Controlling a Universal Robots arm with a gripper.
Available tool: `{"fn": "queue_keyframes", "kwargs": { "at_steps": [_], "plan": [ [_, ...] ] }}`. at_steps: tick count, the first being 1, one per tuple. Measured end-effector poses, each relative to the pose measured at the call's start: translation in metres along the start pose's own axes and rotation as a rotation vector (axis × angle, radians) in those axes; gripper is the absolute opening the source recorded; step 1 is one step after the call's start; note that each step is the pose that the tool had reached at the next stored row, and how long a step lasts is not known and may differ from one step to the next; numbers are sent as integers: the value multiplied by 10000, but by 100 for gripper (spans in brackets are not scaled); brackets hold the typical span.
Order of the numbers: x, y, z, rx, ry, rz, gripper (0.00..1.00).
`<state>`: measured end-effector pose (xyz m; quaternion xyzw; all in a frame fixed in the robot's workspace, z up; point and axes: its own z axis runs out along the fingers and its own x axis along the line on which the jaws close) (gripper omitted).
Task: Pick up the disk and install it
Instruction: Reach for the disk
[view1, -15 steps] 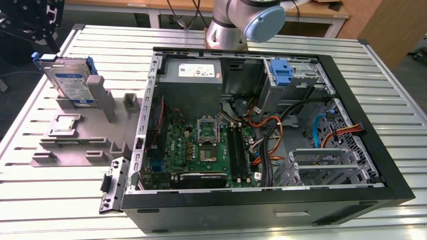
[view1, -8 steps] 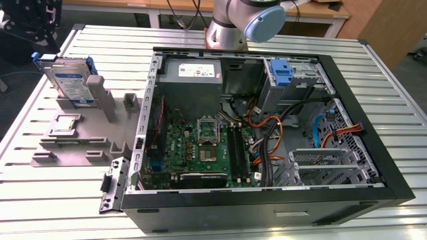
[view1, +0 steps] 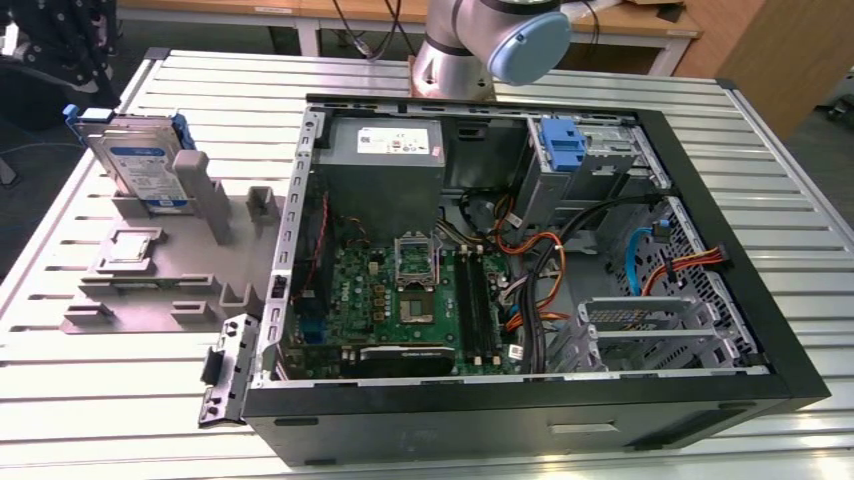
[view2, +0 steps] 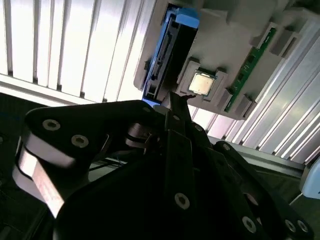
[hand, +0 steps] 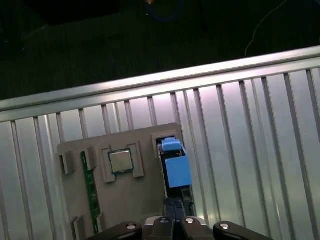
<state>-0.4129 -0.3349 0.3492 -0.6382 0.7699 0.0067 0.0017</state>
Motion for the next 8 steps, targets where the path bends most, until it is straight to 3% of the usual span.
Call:
{"fn": "queue_keyframes", "kwargs": {
  "at_steps": [3,8],
  "plan": [
    [9,101,6,-1,0,-3,10],
    [-39,146,29,-1,0,-14,10]
  ]
}}
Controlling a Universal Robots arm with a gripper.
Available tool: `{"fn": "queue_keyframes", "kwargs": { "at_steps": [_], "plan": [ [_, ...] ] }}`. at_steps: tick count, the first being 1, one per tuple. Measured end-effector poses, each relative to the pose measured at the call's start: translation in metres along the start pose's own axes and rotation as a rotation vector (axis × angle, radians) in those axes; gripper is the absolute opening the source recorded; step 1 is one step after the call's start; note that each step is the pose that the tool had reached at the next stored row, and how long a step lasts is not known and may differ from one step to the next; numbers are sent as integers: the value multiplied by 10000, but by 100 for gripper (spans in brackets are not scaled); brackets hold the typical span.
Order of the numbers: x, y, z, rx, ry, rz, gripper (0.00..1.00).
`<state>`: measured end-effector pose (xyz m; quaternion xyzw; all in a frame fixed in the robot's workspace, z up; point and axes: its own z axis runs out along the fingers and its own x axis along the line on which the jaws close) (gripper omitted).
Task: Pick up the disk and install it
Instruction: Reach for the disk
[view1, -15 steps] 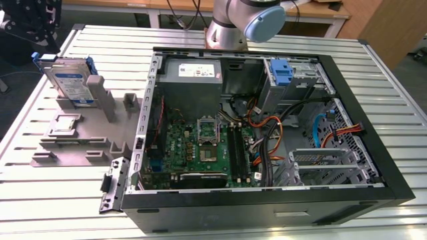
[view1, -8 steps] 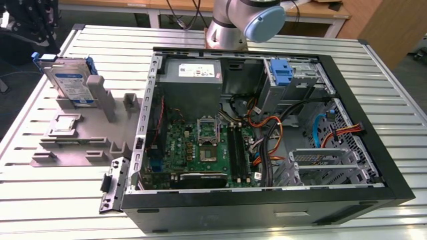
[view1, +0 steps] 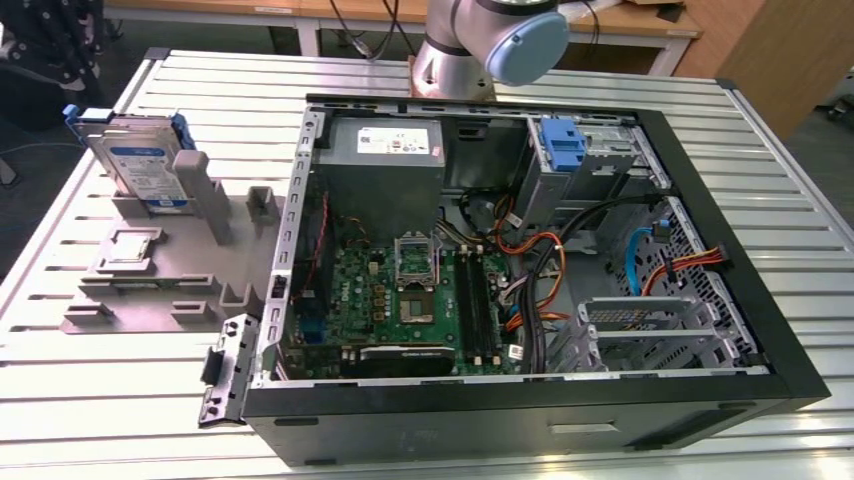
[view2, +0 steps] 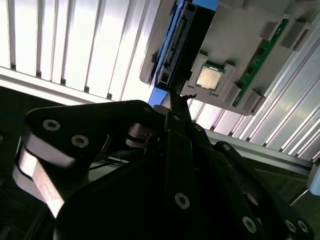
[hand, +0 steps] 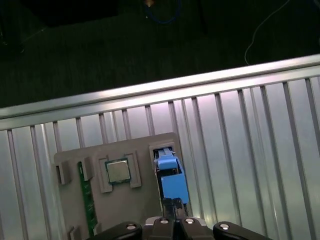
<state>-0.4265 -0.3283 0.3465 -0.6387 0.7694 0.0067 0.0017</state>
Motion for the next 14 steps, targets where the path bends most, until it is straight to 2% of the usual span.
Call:
{"fn": "queue_keyframes", "kwargs": {
  "at_steps": [2,4,5,7,8,9,10,12,13,14],
  "plan": [
    [1,9,10,-1,1,-109,11],
    [1,9,21,-7,5,-428,23],
    [1,10,27,-8,6,-609,23],
    [1,10,41,-12,9,-968,35],
    [1,10,49,-14,10,-1158,35],
    [1,10,56,-15,11,-1286,41],
    [2,13,65,-15,12,-1366,47],
    [5,30,88,-18,14,-1445,47],
    [7,39,101,-17,13,-1483,53],
    [9,47,114,-17,13,-1522,53]
  ]
}}
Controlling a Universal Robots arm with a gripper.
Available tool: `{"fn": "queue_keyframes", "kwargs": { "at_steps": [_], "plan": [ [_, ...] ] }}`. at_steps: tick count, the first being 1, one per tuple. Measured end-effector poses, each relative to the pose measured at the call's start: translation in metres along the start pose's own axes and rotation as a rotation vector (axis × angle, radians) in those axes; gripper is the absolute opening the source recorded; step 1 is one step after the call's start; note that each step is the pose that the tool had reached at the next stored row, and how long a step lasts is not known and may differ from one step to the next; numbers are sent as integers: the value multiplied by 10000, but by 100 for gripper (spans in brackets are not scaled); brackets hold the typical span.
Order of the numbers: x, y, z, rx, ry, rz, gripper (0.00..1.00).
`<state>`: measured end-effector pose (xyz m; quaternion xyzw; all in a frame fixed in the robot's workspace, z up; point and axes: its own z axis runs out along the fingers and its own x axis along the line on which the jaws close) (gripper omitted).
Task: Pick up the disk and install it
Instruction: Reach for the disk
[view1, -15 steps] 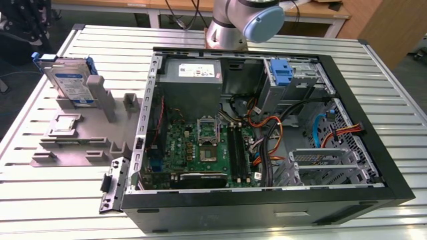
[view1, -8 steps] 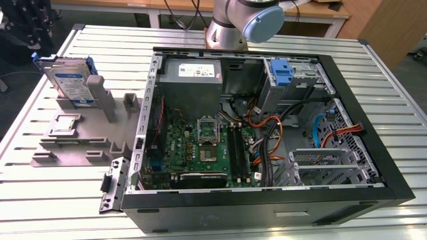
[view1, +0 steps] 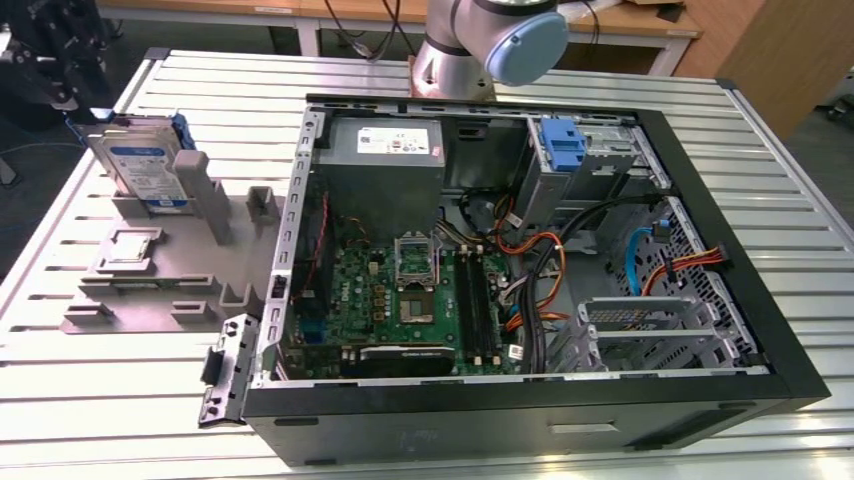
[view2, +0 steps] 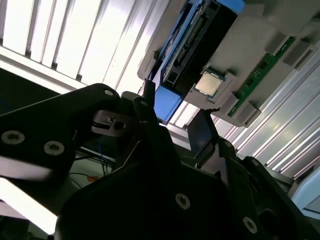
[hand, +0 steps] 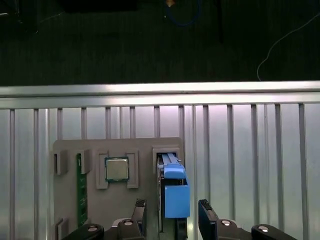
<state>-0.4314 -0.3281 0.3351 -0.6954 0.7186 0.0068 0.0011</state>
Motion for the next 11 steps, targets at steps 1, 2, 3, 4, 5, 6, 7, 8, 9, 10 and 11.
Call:
{"fn": "queue_keyframes", "kwargs": {
  "at_steps": [1,2,3,4,5,6,7,8,9,10,11],
  "plan": [
    [0,7,14,2,-1,-44,53],
    [1,14,29,1,0,-96,53],
    [1,20,42,0,0,-145,53],
    [2,27,57,0,-4,-192,53],
    [2,35,68,-1,-8,-236,53],
    [3,41,79,-1,-15,-287,53],
    [3,45,87,-1,-19,-336,53],
    [2,50,93,0,-21,-371,53],
    [2,56,101,7,-23,-393,53],
    [1,61,110,21,-23,-394,53],
    [2,68,119,39,-22,-395,53]
  ]
}}
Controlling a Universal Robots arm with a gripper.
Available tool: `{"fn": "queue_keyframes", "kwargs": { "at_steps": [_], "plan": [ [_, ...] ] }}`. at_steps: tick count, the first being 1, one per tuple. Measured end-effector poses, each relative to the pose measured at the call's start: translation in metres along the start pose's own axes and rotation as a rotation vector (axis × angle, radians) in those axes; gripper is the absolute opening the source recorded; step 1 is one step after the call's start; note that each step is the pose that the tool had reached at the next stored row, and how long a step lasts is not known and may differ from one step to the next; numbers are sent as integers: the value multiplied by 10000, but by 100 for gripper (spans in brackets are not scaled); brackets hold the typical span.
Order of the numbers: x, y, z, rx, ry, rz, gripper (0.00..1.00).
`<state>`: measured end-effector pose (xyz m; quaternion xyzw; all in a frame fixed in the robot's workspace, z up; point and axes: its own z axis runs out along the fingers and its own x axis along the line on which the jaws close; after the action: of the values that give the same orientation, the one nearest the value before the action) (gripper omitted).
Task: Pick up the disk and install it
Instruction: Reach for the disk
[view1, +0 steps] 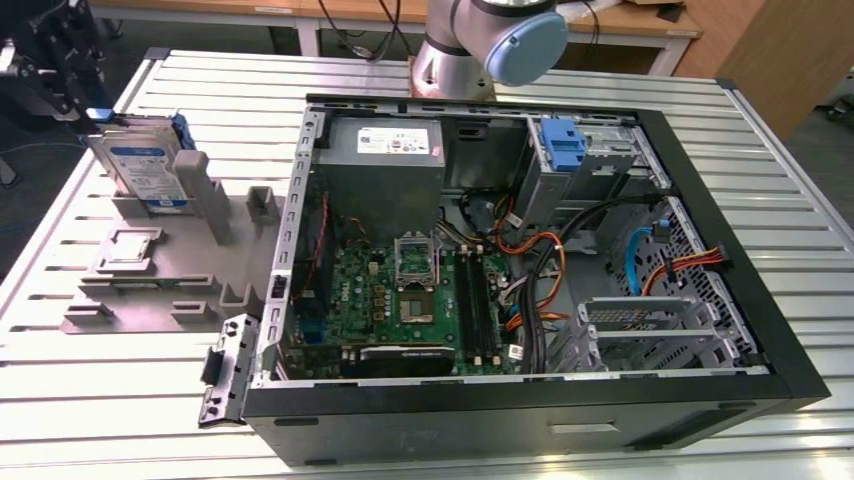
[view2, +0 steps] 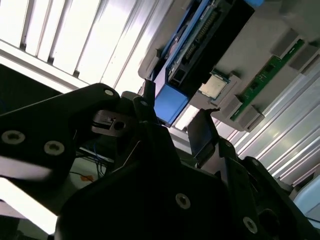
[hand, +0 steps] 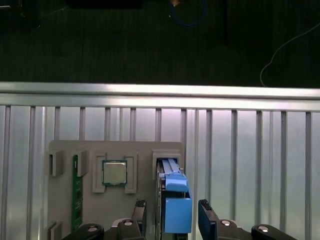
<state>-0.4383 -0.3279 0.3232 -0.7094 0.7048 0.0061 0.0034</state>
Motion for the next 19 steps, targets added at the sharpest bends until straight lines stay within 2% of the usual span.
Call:
{"fn": "queue_keyframes", "kwargs": {
  "at_steps": [5,9,15,19],
  "plan": [
    [0,32,54,111,-1,-3,53],
    [0,32,107,111,-2,-2,53],
    [0,18,169,101,-40,9,53],
    [2,17,221,34,-39,10,53]
  ]
}}
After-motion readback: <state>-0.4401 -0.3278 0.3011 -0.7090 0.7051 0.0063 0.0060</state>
